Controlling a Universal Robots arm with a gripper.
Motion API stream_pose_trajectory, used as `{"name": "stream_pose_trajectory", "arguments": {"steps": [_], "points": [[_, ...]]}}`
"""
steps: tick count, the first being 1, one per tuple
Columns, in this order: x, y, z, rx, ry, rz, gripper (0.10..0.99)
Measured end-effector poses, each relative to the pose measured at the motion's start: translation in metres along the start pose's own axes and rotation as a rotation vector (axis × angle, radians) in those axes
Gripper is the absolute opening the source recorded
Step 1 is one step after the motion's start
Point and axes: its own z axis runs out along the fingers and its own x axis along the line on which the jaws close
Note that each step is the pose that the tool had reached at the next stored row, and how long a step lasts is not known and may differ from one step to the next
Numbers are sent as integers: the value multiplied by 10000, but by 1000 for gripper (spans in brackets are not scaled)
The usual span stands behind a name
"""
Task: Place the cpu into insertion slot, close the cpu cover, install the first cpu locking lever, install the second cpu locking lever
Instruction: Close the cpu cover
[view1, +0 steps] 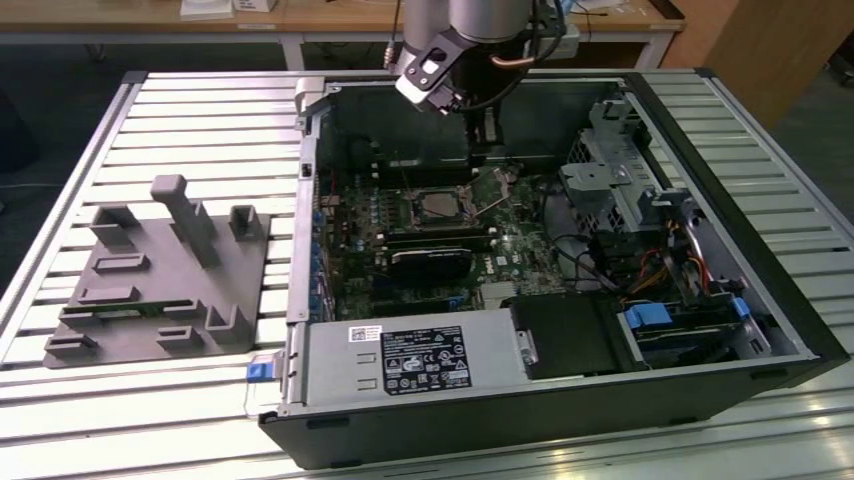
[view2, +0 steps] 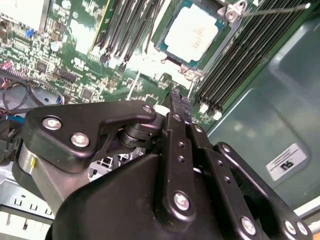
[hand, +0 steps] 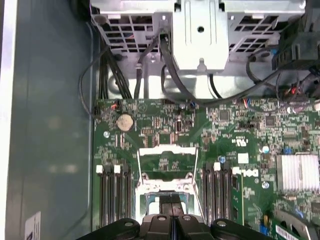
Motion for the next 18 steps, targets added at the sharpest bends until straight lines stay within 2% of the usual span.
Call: {"name": "stream_pose_trajectory", "arguments": {"steps": [18], "points": [[7,304,23,0,0,0,106]]}}
